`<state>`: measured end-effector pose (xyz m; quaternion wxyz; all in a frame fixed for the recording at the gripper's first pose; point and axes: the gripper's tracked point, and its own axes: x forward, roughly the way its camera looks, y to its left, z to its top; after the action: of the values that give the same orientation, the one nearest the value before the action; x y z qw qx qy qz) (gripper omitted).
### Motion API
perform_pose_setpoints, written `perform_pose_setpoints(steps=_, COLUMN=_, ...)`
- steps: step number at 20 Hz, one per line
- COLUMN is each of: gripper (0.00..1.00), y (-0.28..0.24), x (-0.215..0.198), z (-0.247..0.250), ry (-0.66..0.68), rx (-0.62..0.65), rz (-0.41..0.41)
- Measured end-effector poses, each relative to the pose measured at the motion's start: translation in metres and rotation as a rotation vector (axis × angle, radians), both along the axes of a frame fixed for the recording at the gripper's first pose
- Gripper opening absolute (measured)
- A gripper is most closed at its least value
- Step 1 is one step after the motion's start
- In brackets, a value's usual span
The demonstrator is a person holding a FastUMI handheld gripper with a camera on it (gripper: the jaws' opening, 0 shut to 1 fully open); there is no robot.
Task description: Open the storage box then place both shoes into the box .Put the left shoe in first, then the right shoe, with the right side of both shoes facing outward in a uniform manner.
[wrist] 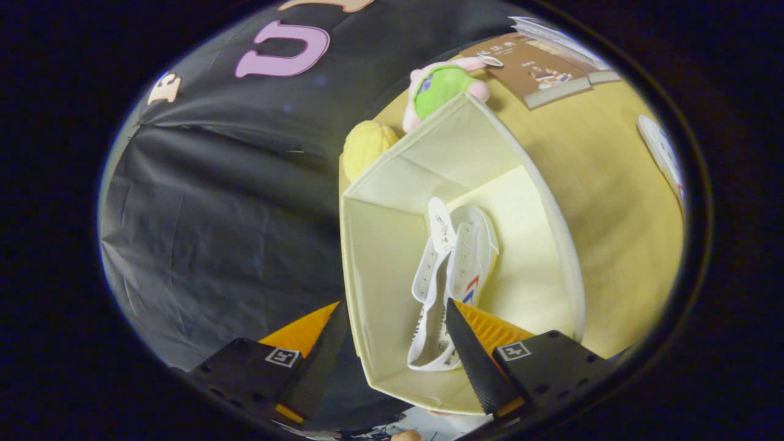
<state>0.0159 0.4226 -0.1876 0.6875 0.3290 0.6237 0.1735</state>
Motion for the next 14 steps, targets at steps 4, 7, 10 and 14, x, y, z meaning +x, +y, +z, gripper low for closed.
perform_pose_setpoints(steps=4, gripper=1.00, y=-0.034, x=-0.013, z=0.023, ry=-0.134, rx=-0.022, rz=0.212)
perform_pose_setpoints(steps=7, gripper=1.00, y=-0.072, x=-0.010, z=0.040, ry=-0.264, rx=-0.047, rz=0.279)
perform_pose_setpoints(steps=10, gripper=1.00, y=-0.135, x=0.005, z=0.046, ry=-0.387, rx=-0.151, rz=0.292)
perform_pose_setpoints(steps=14, gripper=1.00, y=-0.233, x=0.017, z=0.045, ry=-0.507, rx=-0.351, rz=0.301)
